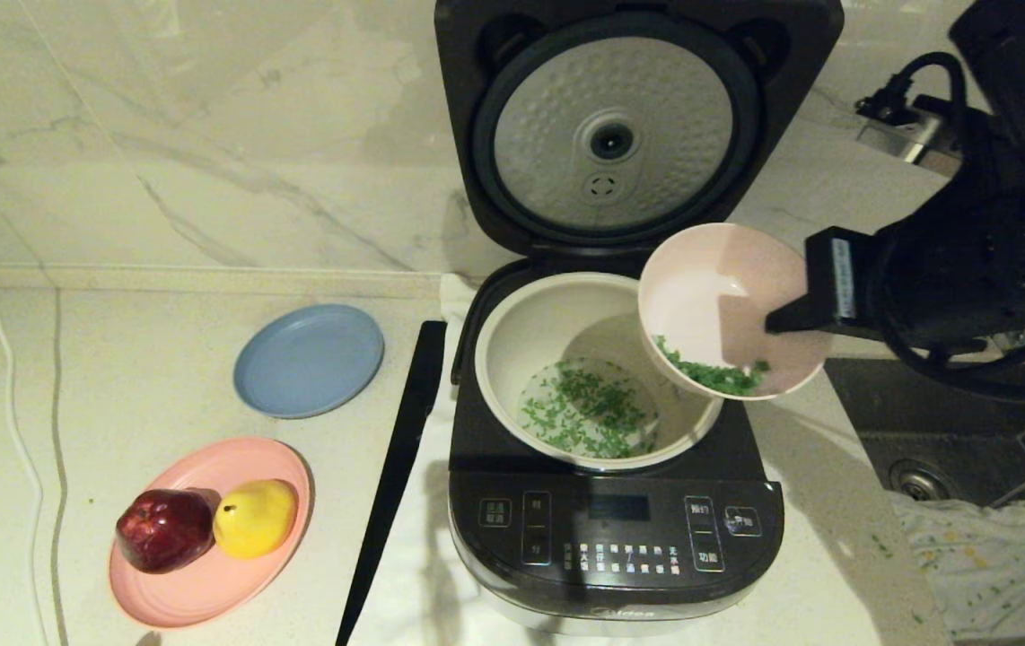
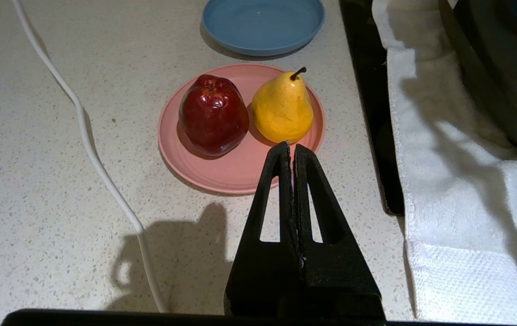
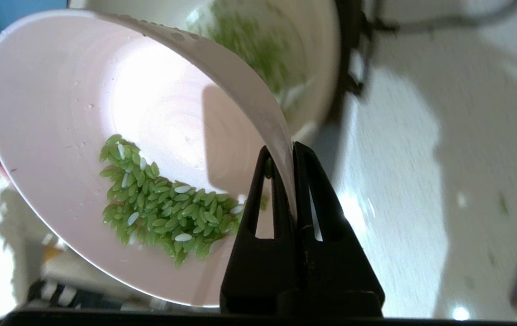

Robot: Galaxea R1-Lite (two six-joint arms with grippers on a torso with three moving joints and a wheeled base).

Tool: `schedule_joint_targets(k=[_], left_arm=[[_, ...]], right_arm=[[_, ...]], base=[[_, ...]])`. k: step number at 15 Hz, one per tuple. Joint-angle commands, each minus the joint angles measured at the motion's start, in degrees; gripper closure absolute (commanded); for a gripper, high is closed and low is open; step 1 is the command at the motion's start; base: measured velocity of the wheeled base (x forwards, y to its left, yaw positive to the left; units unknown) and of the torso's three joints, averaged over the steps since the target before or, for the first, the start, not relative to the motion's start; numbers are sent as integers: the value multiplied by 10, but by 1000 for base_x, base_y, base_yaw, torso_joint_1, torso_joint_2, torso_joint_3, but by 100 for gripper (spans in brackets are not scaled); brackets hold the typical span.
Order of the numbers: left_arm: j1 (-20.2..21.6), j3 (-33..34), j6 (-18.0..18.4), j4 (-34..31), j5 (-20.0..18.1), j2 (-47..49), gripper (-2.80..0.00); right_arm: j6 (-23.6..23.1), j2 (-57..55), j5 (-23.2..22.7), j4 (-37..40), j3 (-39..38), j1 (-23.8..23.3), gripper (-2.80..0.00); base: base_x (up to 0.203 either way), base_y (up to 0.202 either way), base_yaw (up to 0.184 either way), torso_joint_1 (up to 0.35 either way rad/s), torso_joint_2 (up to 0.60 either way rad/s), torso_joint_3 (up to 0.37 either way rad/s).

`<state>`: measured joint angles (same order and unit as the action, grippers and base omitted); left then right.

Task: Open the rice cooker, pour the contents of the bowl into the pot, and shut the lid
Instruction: Fill a bowl with water from the tap

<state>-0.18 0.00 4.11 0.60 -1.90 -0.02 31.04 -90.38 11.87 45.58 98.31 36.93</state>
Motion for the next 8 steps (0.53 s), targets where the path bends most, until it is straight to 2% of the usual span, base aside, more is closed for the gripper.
schedule_joint_targets(k=[1,4,6,8], left_arm=[[0,3,0,0,0,0,0],[0,3,0,0,0,0,0],[0,3,0,0,0,0,0],[0,3,0,0,0,1,0]], right_arm=[[1,61,-32,51,-2,-48,0],[0,106,-73,94,-20,-149,0],[-1,118,-94,102,-42,-248,0],[-12,121,-129,103,-76,-369,0]], base=[[0,0,0,0,0,0],[0,0,0,0,0,0],[0,0,0,0,0,0],[0,0,0,0,0,0]])
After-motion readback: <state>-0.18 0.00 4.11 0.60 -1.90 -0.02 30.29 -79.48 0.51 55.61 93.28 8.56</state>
